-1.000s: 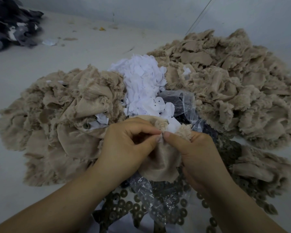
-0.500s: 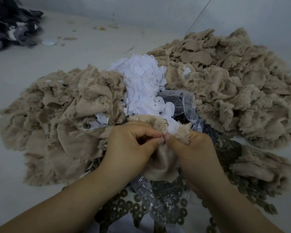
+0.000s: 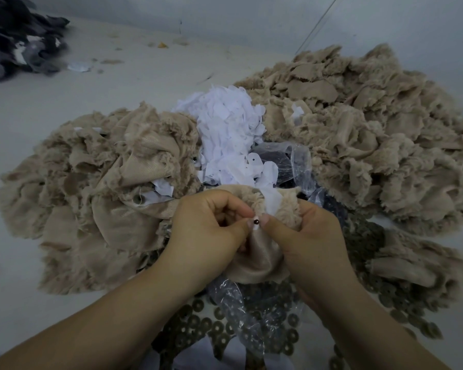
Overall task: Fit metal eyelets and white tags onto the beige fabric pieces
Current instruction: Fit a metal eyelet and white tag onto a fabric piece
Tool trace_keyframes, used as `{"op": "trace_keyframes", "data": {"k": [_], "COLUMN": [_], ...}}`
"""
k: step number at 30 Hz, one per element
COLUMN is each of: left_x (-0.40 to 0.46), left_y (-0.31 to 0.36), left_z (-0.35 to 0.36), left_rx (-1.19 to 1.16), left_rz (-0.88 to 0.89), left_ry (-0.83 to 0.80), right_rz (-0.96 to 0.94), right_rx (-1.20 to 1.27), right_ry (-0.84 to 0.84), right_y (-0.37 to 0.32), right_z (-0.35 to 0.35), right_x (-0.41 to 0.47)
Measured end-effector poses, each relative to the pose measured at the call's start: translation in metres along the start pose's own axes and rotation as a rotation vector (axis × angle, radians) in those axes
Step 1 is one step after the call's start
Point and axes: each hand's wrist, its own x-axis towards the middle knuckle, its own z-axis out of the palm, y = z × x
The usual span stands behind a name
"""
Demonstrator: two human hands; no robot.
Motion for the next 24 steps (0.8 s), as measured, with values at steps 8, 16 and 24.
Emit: {"op": "trace_keyframes", "data": {"k": [8,16,24], "left_x": [-0.006,0.000,-0.005], "left_y": [-0.005,-0.016,-0.014], "left_z": [0.000,-0.010,-0.014], "left_rx": [0.526,0.654,0.568], "left_rz": [0.646,0.958,0.869], "left_ry": [0.095,-0.066,-0.008], "right_rz": [0.147,0.288,0.205], "right_rx": [0.009,0.348,0.284], "right_ry": [0.002,-0.197,-0.200], "right_y": [-0.003,-0.013,-0.017], "right_z": [-0.005,-0.005,-0.003], "right_x": [0.006,0.006,0.001]}}
